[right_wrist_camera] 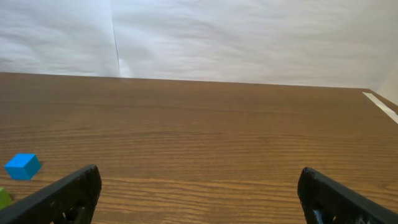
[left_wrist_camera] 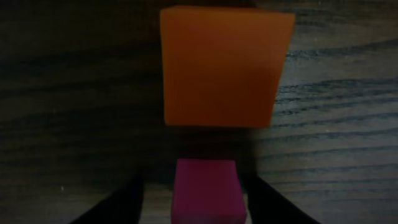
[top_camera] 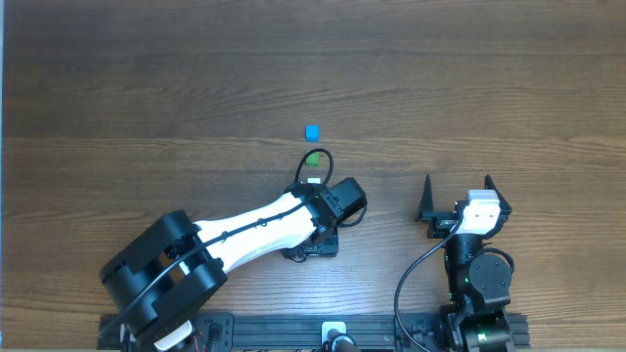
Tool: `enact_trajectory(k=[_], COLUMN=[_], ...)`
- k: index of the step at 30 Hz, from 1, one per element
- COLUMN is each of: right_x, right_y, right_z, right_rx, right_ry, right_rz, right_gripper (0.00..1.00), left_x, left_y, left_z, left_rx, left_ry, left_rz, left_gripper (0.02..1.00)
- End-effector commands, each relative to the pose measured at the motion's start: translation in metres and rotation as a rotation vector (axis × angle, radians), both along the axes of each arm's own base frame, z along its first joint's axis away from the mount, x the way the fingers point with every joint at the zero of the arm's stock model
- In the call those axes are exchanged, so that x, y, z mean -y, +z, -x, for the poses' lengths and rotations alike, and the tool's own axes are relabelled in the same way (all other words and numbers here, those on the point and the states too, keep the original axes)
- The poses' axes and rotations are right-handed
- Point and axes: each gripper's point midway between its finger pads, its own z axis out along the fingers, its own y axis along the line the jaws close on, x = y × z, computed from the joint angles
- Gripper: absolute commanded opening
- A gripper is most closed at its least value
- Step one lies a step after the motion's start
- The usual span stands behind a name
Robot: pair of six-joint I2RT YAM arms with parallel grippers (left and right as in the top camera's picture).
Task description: Stack Cubes
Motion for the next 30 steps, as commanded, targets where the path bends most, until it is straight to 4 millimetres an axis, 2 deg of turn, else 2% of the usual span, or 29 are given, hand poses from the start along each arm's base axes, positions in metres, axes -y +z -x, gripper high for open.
enact_trajectory(k=[1, 4, 10, 17, 30], right_x=[0.0002, 0.0002, 0.0002, 0.0002, 0.0002], right_y=[-0.0022, -0.0022, -0.0022, -0.0022, -0.0022], right_z=[0.0, 0.0, 0.0, 0.0, 0.0], right_rx=[0.001, 0.001, 0.001, 0.001, 0.001], right_ry=[0.001, 0.001, 0.001, 0.001, 0.001], right_rz=[0.004, 0.004, 0.004, 0.004, 0.004], right_gripper=[0.993, 0.993, 0.993, 0.993, 0.991], left_x=[-0.0016, -0.0011, -0.0008, -0.0002, 0.0076], left_y=[-0.0093, -0.0093, -0.0093, -0.0092, -0.0067], left_z=[0.0028, 0.0033, 0.0039, 0.0046, 0.0065], left_rx=[-0.008, -0.011, -0.014, -0.018, -0.041], left_ry=[-0.021, -0.021, -0.021, -0.021, -0.018], left_rz=[-0.018, -0.015, -0.014, -0.01, 0.028], left_gripper=[0.505, 0.465, 0.308, 0.187, 0.121])
